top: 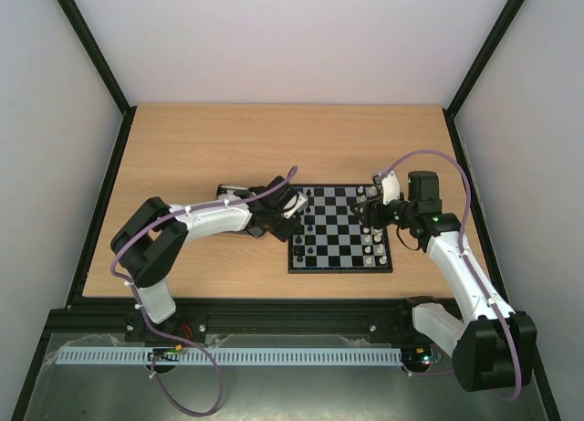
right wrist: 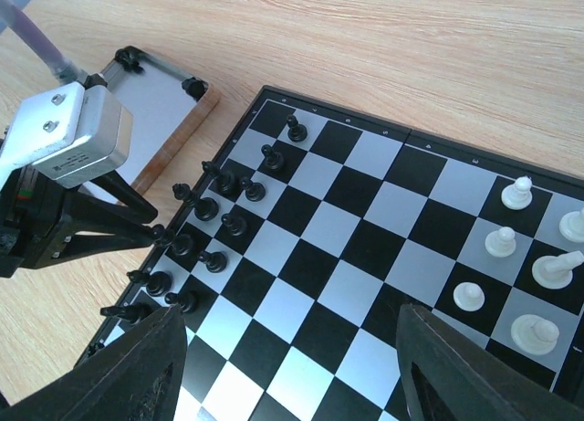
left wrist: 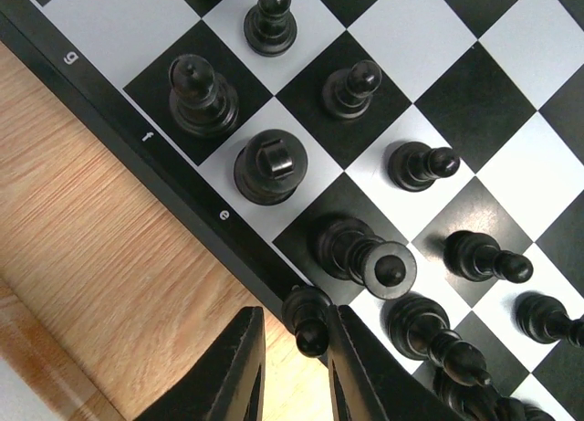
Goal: Set up the chess pieces on the board
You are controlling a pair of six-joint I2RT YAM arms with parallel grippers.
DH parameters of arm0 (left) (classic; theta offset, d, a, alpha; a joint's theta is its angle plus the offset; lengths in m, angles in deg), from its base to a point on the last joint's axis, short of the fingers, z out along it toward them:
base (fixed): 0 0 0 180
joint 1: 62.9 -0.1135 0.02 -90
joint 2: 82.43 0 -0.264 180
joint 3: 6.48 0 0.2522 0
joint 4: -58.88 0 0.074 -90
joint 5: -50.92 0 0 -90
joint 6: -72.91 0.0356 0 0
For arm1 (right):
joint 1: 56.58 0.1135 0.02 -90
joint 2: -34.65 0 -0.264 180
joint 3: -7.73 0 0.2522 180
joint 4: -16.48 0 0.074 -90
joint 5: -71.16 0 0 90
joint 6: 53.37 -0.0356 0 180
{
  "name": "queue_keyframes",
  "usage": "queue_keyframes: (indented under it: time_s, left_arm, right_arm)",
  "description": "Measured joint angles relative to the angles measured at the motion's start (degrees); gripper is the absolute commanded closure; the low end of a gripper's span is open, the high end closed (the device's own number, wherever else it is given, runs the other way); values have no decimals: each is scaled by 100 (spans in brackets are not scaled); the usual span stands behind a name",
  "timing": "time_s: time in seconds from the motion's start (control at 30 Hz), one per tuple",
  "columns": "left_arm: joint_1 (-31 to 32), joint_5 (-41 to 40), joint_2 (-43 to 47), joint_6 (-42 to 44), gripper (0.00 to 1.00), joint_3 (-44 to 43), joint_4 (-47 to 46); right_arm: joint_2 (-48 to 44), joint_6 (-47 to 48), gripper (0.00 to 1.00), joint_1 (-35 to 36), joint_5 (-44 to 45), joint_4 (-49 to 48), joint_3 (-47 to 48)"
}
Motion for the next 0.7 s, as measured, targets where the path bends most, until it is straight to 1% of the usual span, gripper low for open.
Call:
queue_keyframes:
  time_s: [0.37,0.7]
  left_arm:
    - [0,-2,0,0,82,-2,-114]
    - [0,26,-13,-2,90,-2,-203]
  right_arm:
    - [0,2,36,0,0,-28,-17]
    - [-2,2,36,0,4,-31,-42]
